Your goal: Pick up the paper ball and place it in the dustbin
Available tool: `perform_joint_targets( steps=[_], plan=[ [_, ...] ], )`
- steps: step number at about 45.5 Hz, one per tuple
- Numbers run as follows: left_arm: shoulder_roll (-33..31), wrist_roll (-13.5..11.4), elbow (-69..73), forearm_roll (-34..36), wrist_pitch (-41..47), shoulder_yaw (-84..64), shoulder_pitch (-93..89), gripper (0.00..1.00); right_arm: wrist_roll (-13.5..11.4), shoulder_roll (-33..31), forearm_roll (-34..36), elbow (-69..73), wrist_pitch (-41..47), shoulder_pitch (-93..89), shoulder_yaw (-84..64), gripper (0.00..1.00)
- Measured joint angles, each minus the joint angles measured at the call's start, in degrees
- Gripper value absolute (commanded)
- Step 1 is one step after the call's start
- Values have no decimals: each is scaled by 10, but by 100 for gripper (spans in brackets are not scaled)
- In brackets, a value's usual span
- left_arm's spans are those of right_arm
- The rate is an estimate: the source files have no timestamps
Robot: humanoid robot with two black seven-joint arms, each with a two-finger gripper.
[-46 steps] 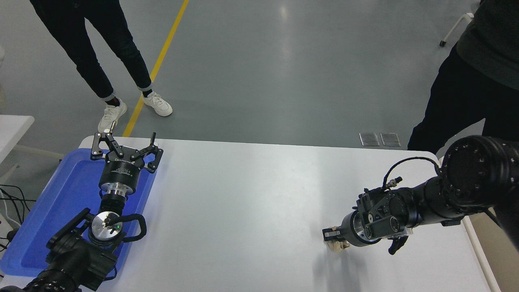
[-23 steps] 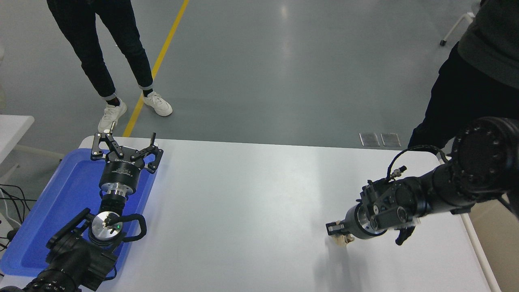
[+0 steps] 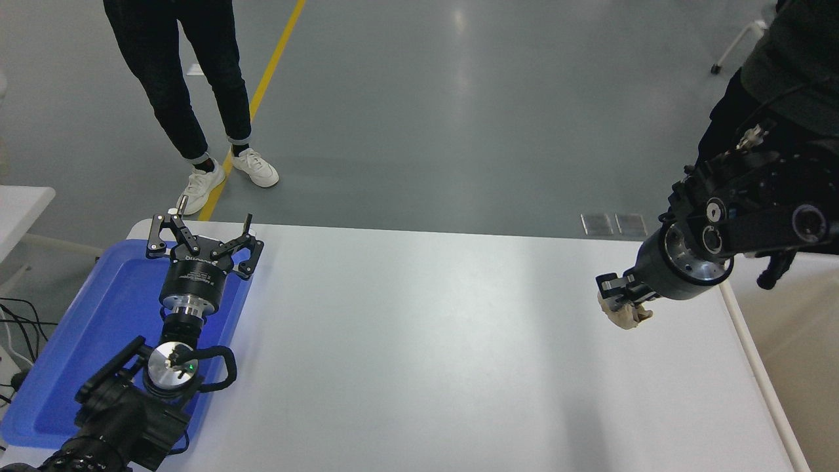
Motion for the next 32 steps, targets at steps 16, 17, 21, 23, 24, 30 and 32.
perform_joint_targets(
  steps=[16, 17, 21, 23, 24, 30, 32],
  plan=[
    [0, 0, 0, 0, 0, 0, 0, 100, -1, -55, -59, 6, 64, 80, -26, 0],
    [0, 0, 0, 0, 0, 0, 0, 100, -1, -59, -65, 4, 65, 81, -27, 0],
    [0, 0, 0, 0, 0, 0, 0, 100, -1, -83, -95, -4, 68, 83, -33, 0],
    [0, -1, 0, 0, 0, 0, 0, 100, -1, -100, -114, -10, 69, 80, -35, 0],
    [0, -1, 0, 0, 0, 0, 0, 100, -1, -107, -122, -14, 69, 78, -36, 0],
    [0, -1, 0, 0, 0, 0, 0, 100, -1, -167, -184, -58, 70, 45, -35, 0],
    [0, -1, 0, 0, 0, 0, 0, 100, -1, -185, -196, -75, 70, 32, -32, 0]
  ],
)
